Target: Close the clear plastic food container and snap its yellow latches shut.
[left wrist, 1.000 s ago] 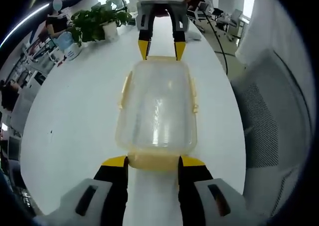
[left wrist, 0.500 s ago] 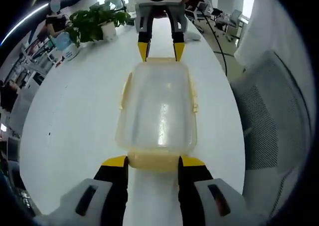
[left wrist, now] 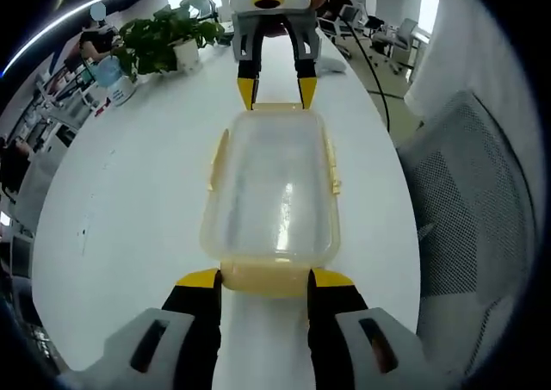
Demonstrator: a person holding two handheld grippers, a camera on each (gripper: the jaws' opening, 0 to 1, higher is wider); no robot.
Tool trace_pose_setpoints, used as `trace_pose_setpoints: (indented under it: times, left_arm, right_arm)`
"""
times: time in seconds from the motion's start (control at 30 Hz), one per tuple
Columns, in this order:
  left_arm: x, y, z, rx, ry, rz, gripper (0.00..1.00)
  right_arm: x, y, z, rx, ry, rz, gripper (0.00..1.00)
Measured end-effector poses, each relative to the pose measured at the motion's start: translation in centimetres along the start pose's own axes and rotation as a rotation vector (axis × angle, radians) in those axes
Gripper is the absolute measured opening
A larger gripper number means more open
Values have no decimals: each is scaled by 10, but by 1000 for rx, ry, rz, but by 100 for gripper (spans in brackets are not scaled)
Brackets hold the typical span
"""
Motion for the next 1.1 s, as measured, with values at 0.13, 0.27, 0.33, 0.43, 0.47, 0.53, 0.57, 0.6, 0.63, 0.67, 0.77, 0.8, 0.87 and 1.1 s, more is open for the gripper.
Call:
trace_pose_setpoints:
  times: [0.13, 0.27, 0.33, 0.43, 0.47, 0.53, 0.57, 0.6, 0.63, 0.67, 0.77, 0.8, 0.87, 1.1]
  left_arm:
    - [0, 0, -1, -5, -4, 3, 39]
    - [3, 0, -2, -5, -2, -8, 38]
    - [3, 0, -2, -7, -5, -6, 39]
    - [1, 1, -6, -11, -5, 0, 39]
    - [2, 0, -6, -13, -9, 2, 39]
    - [2, 0, -6, -14, -11, 3, 39]
    - [1, 0, -6, -15, -15, 4, 39]
    - [1, 0, -6, -15, -17, 4, 39]
    - [1, 0, -6, -14, -19, 4, 39]
    - [1, 0, -6, -13, -20, 4, 39]
    - [1, 0, -7, -12, -24, 3, 39]
    - [1, 0, -7, -12, -25, 4, 39]
    - [0, 0, -7, -10, -28, 1, 39]
    - [-5, -2, -8, 11, -43, 43, 50]
  right_arm:
    - [-1, 0, 0, 6, -6, -6, 39]
    - [-3, 0, 1, 11, 3, -12, 39]
    - [-3, 0, 2, 10, 3, -13, 39]
    - [-4, 0, 2, 11, -3, -18, 39]
    - [-4, 0, 2, 13, 3, -12, 39]
    - [-4, 0, 1, 15, 7, -8, 39]
    - [-4, 0, 1, 16, 7, -9, 39]
    - [-5, 1, 0, 16, 8, -11, 39]
    - [-5, 1, 0, 14, 8, -11, 39]
    - [-5, 1, 0, 14, 9, -11, 39]
    - [-5, 1, 0, 13, 5, -14, 39]
    - [-6, 1, 0, 11, 4, -17, 39]
    - [-6, 1, 0, 8, 7, -25, 39]
    - [-13, 5, 1, 6, 22, -95, 46]
Point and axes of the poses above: the point that each gripper's makers call its tool centre point, and the gripper's own axes: z roughly backward along the fingers, y roughly to its left, x roughly out of its top, the point moved 4 cm from there along z, roughly backward along the fingers, and after that the axes turned 8 degrees about -x, right-handed, at the moved point
